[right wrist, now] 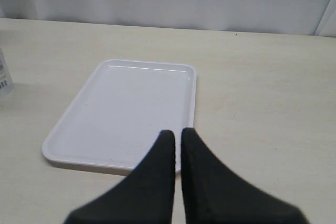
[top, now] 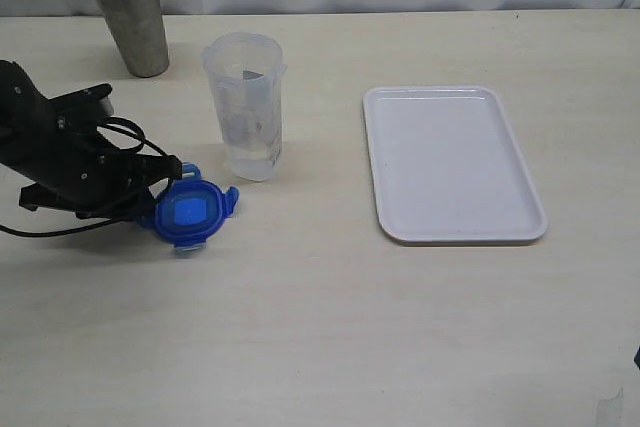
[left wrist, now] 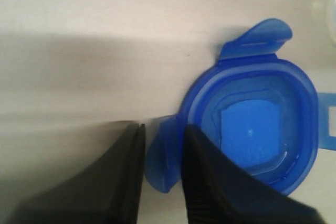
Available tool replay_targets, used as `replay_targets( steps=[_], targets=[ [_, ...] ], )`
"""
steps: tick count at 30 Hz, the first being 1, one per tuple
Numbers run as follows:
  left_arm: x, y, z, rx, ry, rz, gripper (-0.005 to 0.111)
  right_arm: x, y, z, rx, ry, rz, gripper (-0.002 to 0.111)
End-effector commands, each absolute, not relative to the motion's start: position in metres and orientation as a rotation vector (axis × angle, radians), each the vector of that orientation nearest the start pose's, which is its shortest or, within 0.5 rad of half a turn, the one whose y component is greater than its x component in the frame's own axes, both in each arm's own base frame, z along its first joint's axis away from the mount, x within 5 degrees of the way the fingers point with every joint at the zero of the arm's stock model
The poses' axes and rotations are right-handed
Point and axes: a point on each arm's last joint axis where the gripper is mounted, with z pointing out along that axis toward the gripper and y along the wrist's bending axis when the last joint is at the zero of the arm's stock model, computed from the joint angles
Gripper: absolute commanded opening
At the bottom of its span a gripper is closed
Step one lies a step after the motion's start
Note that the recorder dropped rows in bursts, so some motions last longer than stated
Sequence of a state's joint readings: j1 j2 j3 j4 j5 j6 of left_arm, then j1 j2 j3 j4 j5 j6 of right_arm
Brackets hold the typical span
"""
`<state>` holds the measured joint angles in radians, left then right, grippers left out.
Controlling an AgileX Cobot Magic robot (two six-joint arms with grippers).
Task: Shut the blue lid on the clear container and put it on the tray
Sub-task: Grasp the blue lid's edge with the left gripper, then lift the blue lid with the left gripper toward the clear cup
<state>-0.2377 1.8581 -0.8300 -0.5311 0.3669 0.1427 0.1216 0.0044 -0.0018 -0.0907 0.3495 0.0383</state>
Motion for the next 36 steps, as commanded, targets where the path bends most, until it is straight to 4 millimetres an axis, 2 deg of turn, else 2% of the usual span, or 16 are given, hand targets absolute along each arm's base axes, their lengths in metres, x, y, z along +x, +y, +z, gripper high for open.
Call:
replay_targets(
  steps=[1, 9, 19, 25, 30, 33, 36],
  targets=[
    [0.296, -0.091, 0.107, -0.113, 2.866, -0.38, 0.021, 0.053, 0.003, 0.182, -0.129, 1.824, 0.018, 0.004],
    [0.295, -0.091, 0.107, -0.083, 2.867, -0.376, 0.0, 0.053, 0.003, 0.182, -0.129, 1.824, 0.018, 0.004],
    [0.295, -0.091, 0.108, 0.112, 2.856, -0.355, 0.0, 0.053, 0.003, 0.182, -0.129, 1.824, 0.018, 0.004],
    [0.298, -0.092, 0.129, 0.247, 2.781, -0.353, 0.0, 0.053, 0.003, 0.182, -0.129, 1.824, 0.018, 0.004],
    [0.299, -0.093, 0.159, 0.347, 2.668, -0.349, 0.0, 0.053, 0.003, 0.182, -0.129, 1.824, 0.018, 0.004],
    [0.293, -0.093, 0.173, 0.542, 2.611, -0.324, 0.0, 0.053, 0.003, 0.182, -0.129, 1.824, 0.018, 0.004],
    [0.284, -0.094, 0.178, 0.84, 2.574, -0.308, 0.0, 0.053, 0.003, 0.182, -0.129, 1.824, 0.018, 0.004]
  ],
)
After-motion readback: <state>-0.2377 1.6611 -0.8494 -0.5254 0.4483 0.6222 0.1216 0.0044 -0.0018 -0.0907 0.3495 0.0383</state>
